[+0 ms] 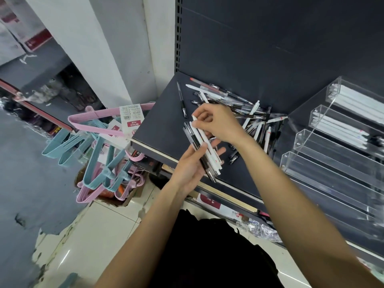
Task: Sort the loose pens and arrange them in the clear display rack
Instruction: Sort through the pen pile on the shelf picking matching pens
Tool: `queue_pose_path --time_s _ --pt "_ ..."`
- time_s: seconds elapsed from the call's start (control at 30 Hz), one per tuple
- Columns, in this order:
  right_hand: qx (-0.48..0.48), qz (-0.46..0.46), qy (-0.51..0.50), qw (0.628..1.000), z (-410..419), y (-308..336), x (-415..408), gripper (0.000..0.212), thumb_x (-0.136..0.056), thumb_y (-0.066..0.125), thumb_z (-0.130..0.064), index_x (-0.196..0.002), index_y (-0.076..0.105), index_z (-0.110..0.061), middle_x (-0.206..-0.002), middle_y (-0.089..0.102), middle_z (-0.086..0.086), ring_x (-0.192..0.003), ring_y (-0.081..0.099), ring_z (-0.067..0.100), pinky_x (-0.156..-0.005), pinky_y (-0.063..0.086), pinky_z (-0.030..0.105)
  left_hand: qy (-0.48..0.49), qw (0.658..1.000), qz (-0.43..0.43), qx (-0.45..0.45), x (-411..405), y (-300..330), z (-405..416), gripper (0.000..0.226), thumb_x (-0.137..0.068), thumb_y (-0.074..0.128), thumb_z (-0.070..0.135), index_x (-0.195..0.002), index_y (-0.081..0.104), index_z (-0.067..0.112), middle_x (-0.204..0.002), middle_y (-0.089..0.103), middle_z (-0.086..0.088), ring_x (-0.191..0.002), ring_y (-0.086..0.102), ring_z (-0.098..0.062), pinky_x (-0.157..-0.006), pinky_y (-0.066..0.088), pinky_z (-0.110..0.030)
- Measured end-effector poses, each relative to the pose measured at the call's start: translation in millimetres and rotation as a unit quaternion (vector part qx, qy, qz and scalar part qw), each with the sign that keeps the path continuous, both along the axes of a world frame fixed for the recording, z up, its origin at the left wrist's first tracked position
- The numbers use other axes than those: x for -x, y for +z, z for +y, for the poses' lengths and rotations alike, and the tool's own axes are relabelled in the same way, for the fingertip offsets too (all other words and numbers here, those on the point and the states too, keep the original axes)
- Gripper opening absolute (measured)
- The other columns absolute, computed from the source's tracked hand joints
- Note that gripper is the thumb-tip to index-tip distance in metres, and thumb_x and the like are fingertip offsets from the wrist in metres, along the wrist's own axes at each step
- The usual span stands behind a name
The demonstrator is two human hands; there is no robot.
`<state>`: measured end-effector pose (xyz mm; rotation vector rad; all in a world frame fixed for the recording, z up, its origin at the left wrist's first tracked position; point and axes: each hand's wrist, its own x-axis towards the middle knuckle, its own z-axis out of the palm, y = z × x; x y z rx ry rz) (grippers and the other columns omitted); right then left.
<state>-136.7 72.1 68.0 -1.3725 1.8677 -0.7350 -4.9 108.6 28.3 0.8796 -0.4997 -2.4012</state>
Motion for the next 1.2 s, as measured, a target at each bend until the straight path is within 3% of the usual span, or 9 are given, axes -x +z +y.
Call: queue_pose_path --time_s 0.1,0.27,0.37,0.43,0.6,0.87,1.03,1.1,1.2 --pt "-0.009 -0.017 0.016 1.0 2.3 3.1 -4.2 0.021 -0.082 0.073 -0.022 -0.101 0.066 -0.018 -0.086 0.066 -0.002 -0.048 0.055 -0.001 -0.052 0.05 0.019 0.023 1.0 0.002 -0.014 0.4 -3.0 0.5 0.033 -0.101 0.041 0.011 -0.133 0.049 0.012 -0.121 0.066 -0.011 -0.105 0.067 -0.029 -0.087 0.056 -0.046" --pt "0.021 -0.01 -0.089 0.996 38.9 10.2 -5.2 0.022 -0.085 0.067 -0.036 -0.099 0.06 -0.02 -0.085 0.061 -0.009 -0.062 0.054 -0.01 -0.059 0.044 0.007 0.15 0.986 0.035 -0.056 0.0 -5.6 -7.6 0.023 -0.1 0.042 0.009 -0.118 0.056 0.014 -0.109 0.071 -0.006 -0.103 0.067 -0.025 -0.095 0.05 -0.048" --pt "-0.018 -0.044 -0.147 0.988 77.3 -4.7 -15.5 0.025 -0.081 0.066 -0.045 -0.087 0.055 -0.025 -0.081 0.064 -0.007 -0.073 0.064 0.005 -0.067 0.053 0.025 0.213 0.974 0.059 -0.048 -3.4 -4.0 -14.8 0.021 -0.101 0.04 0.01 -0.115 0.055 0.015 -0.108 0.071 -0.003 -0.101 0.068 -0.023 -0.09 0.054 -0.043" --pt "-0.047 -0.113 -0.181 0.976 89.9 -12.7 -27.2 0.025 -0.08 0.069 -0.04 -0.087 0.053 -0.023 -0.081 0.067 -0.002 -0.072 0.068 0.014 -0.062 0.056 0.029 0.239 0.968 0.066 -0.039 -3.1 -2.9 -16.6 0.021 -0.101 0.038 0.01 -0.115 0.053 0.015 -0.106 0.071 -0.002 -0.101 0.068 -0.023 -0.088 0.055 -0.044" --pt "-0.03 -0.271 -0.243 0.931 91.5 -15.1 -45.0 0.022 -0.081 0.073 -0.011 -0.09 0.053 -0.01 -0.075 0.068 0.007 -0.064 0.068 0.013 -0.057 0.054 0.022 0.264 0.962 0.058 -0.027 -1.1 -2.5 -16.4 0.022 -0.102 0.036 0.011 -0.116 0.052 0.016 -0.106 0.071 0.001 -0.102 0.068 -0.021 -0.091 0.053 -0.044" --pt "0.022 -0.241 -0.27 0.932 108.6 -12.3 -24.6 0.023 -0.085 0.065 0.0 -0.089 0.069 -0.023 -0.083 0.062 -0.013 -0.08 0.058 -0.001 -0.078 0.047 0.014 0.282 0.957 0.065 -0.023 -16.3 -11.1 -34.4 0.019 -0.102 0.038 0.009 -0.115 0.05 0.015 -0.11 0.066 -0.002 -0.101 0.068 -0.021 -0.092 0.052 -0.044" --pt "0.137 -0.378 -0.347 0.847 92.7 -1.7 -17.9 0.022 -0.089 0.056 0.006 -0.1 0.06 -0.013 -0.092 0.06 0.003 -0.087 0.062 0.012 -0.087 0.053 0.029 0.203 0.979 0.017 0.008 -14.7 -8.3 -23.7 0.017 -0.101 0.041 0.011 -0.11 0.054 0.017 -0.106 0.071 0.001 -0.106 0.067 -0.023 -0.094 0.051 -0.044" --pt "0.169 -0.343 -0.35 0.855 86.8 4.9 -9.9 0.024 -0.088 0.058 0.005 -0.103 0.059 -0.014 -0.093 0.063 0.003 -0.082 0.065 0.007 -0.083 0.053 0.026 0.198 0.98 0.016 0.002 -14.8 -8.5 -21.8 0.019 -0.101 0.04 0.011 -0.112 0.054 0.017 -0.106 0.071 0.0 -0.104 0.067 -0.023 -0.09 0.054 -0.043" --pt "0.154 -0.227 -0.272 0.923 75.6 17.0 0.6 0.024 -0.085 0.066 -0.001 -0.099 0.064 -0.02 -0.094 0.069 0.003 -0.084 0.065 0.009 -0.087 0.053 0.03 0.129 0.991 -0.028 0.02 -16.0 -8.5 -20.5 0.022 -0.101 0.04 0.011 -0.116 0.055 0.017 -0.108 0.07 -0.001 -0.102 0.068 -0.02 -0.089 0.054 -0.04"
